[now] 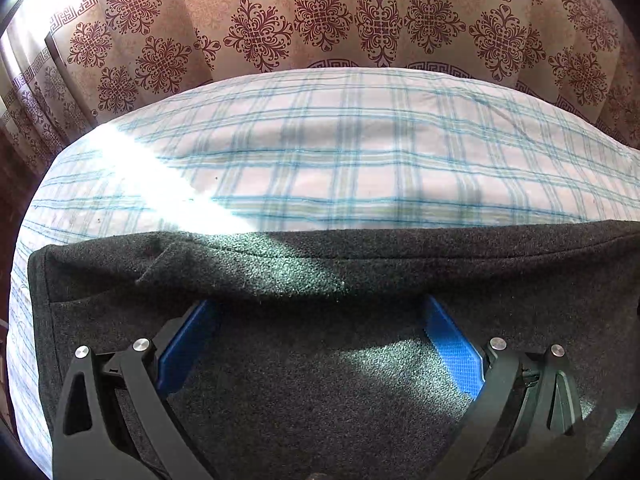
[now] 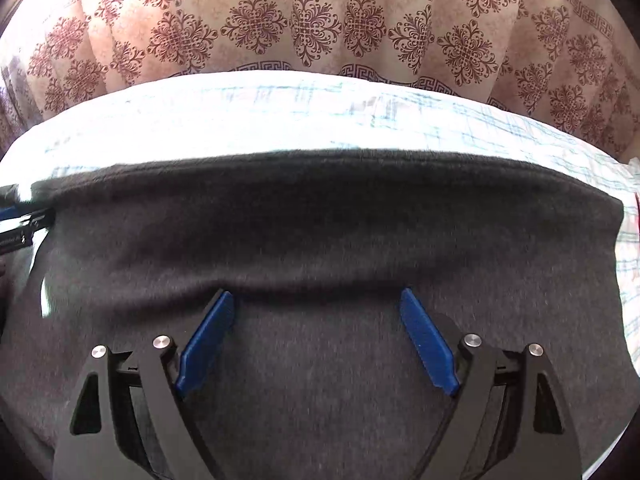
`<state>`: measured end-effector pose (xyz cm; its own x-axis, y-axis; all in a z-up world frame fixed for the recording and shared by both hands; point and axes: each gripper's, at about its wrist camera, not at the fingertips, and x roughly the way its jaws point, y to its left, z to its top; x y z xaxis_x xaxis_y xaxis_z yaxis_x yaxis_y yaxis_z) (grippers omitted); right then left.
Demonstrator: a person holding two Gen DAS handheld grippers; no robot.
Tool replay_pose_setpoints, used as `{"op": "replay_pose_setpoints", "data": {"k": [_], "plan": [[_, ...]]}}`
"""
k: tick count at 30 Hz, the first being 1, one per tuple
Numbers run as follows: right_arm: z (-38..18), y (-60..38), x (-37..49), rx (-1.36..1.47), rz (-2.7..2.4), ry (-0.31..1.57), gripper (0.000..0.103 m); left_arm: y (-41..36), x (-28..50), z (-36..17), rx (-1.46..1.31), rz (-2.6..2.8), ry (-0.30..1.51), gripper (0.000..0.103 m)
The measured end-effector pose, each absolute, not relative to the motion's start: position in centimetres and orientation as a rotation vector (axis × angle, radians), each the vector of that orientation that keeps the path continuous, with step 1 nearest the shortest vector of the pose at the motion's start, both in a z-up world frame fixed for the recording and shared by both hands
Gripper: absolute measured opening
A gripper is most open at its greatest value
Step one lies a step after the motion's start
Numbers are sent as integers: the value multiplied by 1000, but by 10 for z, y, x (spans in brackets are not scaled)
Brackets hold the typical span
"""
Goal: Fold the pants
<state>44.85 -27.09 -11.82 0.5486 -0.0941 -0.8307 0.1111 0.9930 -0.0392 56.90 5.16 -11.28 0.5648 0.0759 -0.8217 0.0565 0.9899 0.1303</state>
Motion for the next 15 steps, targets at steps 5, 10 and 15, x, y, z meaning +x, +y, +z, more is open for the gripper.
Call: {"op": "replay_pose_setpoints", "data": {"k": [5, 10, 15], "plan": [[-114, -280, 470, 26, -138, 951, 87, 51, 575, -105, 171, 79, 861, 101], [-105, -307, 469, 75, -178, 944, 86, 56, 581, -104, 152, 81, 857, 101], [-98, -343, 445, 144, -222, 957, 85, 58, 569, -95, 137, 49, 873, 101]]}}
